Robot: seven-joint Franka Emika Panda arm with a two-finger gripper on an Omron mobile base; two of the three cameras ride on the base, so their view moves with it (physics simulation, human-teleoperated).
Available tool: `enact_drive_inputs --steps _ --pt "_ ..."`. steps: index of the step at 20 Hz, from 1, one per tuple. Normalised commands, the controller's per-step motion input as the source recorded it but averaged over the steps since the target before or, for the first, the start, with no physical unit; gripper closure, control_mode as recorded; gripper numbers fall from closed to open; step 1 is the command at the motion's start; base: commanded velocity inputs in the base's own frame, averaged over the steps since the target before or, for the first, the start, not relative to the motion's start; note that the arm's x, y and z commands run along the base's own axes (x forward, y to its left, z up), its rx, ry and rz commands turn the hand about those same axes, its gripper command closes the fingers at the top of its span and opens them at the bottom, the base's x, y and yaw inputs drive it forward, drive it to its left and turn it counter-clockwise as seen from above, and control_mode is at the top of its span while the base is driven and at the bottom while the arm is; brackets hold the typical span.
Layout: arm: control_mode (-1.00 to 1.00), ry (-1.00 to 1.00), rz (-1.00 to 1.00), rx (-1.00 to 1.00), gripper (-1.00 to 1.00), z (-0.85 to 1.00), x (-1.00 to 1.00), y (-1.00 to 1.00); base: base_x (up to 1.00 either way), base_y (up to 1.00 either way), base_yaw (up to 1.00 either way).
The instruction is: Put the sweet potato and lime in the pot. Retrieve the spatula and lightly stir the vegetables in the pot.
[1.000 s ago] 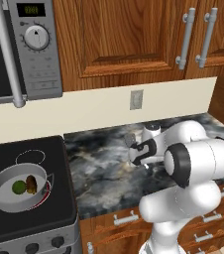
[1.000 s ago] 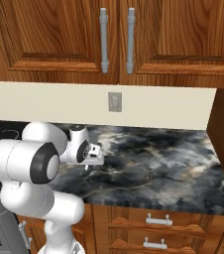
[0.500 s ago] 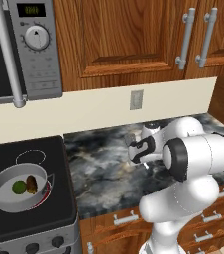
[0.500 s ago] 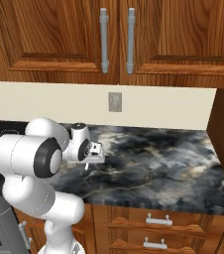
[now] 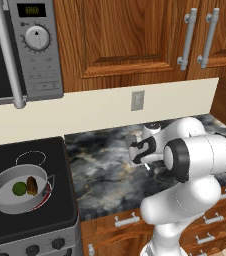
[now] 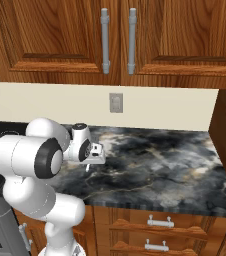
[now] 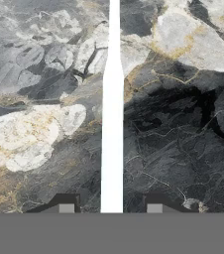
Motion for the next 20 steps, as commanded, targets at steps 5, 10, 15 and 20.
enact_drive_inputs --steps 5,10,15,20 --pt "-1.0 0.0 0.0 0.0 1.0 0.0 0.0 0.0 0.0 0.0 0.0" --pt "-1.0 0.0 0.0 0.0 1.0 0.0 0.0 0.0 0.0 0.0 0.0" --pt "-1.0 -0.01 0.0 0.0 1.0 0.17 -0.23 -0.07 0.0 0.0 0.0" --pt "-1.0 -0.01 0.0 0.0 1.0 0.59 -0.35 -0.06 0.0 0.0 0.0"
